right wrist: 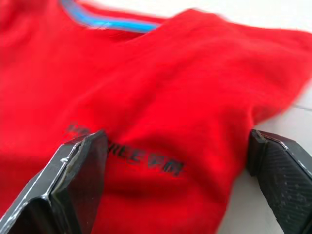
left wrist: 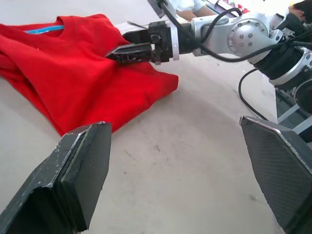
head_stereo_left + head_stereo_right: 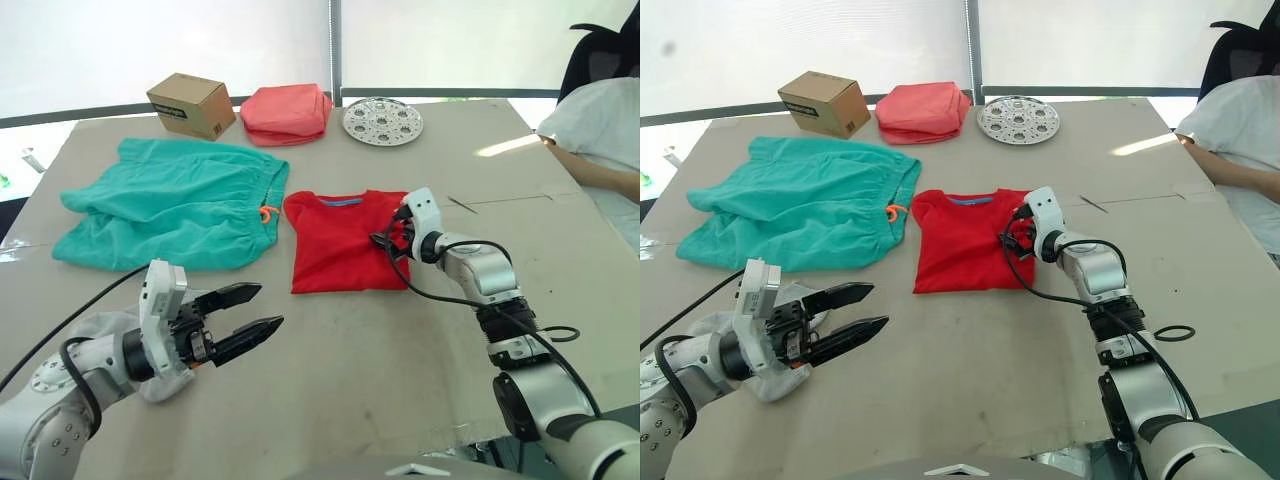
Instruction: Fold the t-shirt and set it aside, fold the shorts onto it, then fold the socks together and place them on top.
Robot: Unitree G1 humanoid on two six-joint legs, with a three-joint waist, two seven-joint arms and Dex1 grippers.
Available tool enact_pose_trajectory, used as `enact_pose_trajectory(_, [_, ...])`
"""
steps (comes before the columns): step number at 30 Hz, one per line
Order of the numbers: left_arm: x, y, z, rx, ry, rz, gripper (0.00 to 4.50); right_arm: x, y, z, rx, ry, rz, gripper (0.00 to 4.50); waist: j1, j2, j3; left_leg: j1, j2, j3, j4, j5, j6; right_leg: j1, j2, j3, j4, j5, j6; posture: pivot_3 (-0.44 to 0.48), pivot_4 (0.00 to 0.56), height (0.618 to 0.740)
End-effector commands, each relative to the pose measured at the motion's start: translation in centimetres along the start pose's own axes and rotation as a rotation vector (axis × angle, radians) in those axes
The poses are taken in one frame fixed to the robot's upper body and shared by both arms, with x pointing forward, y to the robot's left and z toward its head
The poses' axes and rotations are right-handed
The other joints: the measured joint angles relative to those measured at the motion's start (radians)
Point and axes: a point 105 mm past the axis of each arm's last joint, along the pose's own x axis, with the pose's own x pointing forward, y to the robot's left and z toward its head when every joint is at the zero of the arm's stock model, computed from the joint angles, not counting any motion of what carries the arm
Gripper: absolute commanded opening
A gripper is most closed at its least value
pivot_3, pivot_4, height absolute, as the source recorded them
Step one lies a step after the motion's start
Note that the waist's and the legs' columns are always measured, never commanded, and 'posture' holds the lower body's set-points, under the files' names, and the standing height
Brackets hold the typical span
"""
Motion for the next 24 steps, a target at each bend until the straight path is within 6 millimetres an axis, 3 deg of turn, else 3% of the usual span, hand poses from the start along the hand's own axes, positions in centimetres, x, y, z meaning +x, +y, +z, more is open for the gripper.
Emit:
enact_pose_trajectory(1, [-0.1, 0.1, 0.8, 0.053, -0.019, 0.017, 4.5, 0.6, 1.5, -4.1, -0.099, 0.146, 0.062, 3.5, -0.003, 0.0, 0.0, 0.0, 0.0, 0.0, -0.001, 0.0, 0.0, 0.0, 0.0, 0.0, 0.0, 0.0, 0.0, 0.0, 0.15, 0.74])
enact_pose_trajectory(4, [0.3, 0.1, 0.7, 0.058, -0.021, 0.02, 4.5, 0.5, 2.0, -4.6, -0.058, 0.149, 0.091, 2.16, -0.001, -0.001, -0.001, 0.004, 0.0, 0.001, -0.003, 0.0, 0.0, 0.002, 0.0, 0.001, 0.0, -0.001, -0.001, 0.0, 0.15, 0.74])
enact_pose_trajectory(8, [1.0, -0.2, 0.8, 0.06, -0.021, -0.007, 4.5, -1.3, 0.1, -4.1, -0.024, 0.116, 0.047, 0.18, 0.006, -0.002, -0.001, 0.005, 0.002, 0.001, -0.003, 0.0, 0.0, 0.002, -0.001, 0.001, 0.0, -0.001, -0.001, 0.0, 0.15, 0.74])
enact_pose_trajectory(11, [1.5, -0.6, 0.6, 0.057, -0.007, -0.043, 4.5, -4.5, -1.2, -3.6, -0.091, 0.11, 0.076, 0.04, 0.026, -0.001, -0.001, 0.003, 0.001, 0.001, -0.003, 0.0, 0.0, 0.002, -0.003, 0.001, 0.0, -0.001, -0.001, 0.0, 0.15, 0.74])
enact_pose_trajectory(14, [1.8, -0.7, 0.4, 0.055, 0.003, -0.075, 4.5, -9.3, -2.9, -3.5, -0.22, 0.166, 0.107, 0.04, 0.054, 0.002, 0.001, 0.0, -0.001, 0.0, -0.002, -0.001, 0.001, 0.001, -0.004, 0.0, -0.003, -0.001, 0.0, 0.0, 0.15, 0.74])
enact_pose_trajectory(19, [2.4, -1.6, 0.0, 0.072, 0.019, -0.155, 4.5, -17.5, -8.4, -2.4, -0.359, 0.263, -0.083, 0.04, 0.053, 0.002, 0.002, -0.005, 0.0, 0.0, -0.002, -0.002, 0.003, 0.0, -0.003, -0.002, -0.01, -0.002, 0.002, 0.0, 0.15, 0.74])
enact_pose_trajectory(24, [3.1, -2.2, 0.3, 0.092, 0.009, -0.202, 4.5, -21.5, -11.2, -2.1, -0.379, 0.306, -0.197, 0.04, 0.05, 0.004, 0.004, -0.005, -0.001, 0.001, -0.002, -0.002, 0.003, 0.0, 0.0, -0.001, -0.011, -0.003, 0.003, 0.0, 0.15, 0.74])
